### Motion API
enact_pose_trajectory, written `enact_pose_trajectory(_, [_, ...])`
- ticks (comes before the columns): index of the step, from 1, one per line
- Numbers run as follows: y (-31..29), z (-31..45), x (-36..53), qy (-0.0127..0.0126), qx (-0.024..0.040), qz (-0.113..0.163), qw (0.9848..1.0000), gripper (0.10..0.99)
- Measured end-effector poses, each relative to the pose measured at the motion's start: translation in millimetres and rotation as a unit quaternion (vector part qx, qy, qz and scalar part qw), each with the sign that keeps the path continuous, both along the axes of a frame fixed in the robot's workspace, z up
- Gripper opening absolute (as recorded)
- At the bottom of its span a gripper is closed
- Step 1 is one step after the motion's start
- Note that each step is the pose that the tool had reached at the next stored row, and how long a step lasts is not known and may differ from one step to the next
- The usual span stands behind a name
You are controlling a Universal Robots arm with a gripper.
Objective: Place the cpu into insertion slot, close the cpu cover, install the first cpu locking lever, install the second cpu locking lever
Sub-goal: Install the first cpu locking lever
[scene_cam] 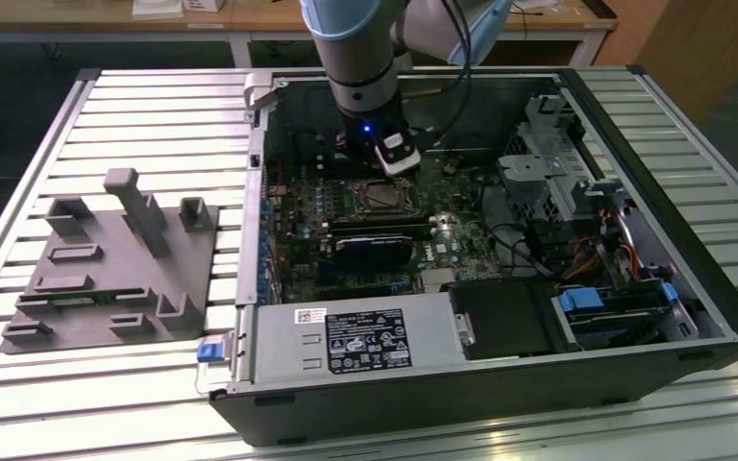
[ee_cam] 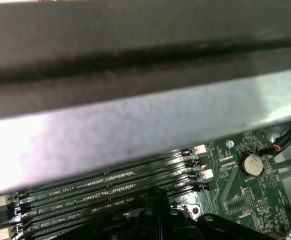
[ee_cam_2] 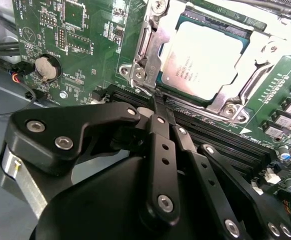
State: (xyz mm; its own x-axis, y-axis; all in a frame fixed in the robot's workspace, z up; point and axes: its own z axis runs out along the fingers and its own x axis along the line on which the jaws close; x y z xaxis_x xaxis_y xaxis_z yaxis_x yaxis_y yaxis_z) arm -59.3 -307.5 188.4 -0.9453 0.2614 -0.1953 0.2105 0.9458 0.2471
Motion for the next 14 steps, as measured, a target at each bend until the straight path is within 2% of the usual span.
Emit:
enact_pose_trajectory(1, [0.1,0.0,0.0,0.0,0.0025,0.0,1.0,0.106])
enact_pose_trajectory(8, [0.3,2.0,0.1,-0.0003,0.0032,-0.002,1.0,0.106])
enact_pose_trajectory(14, [0.1,12.3,0.0,0.0,0.0028,-0.005,1.0,0.106])
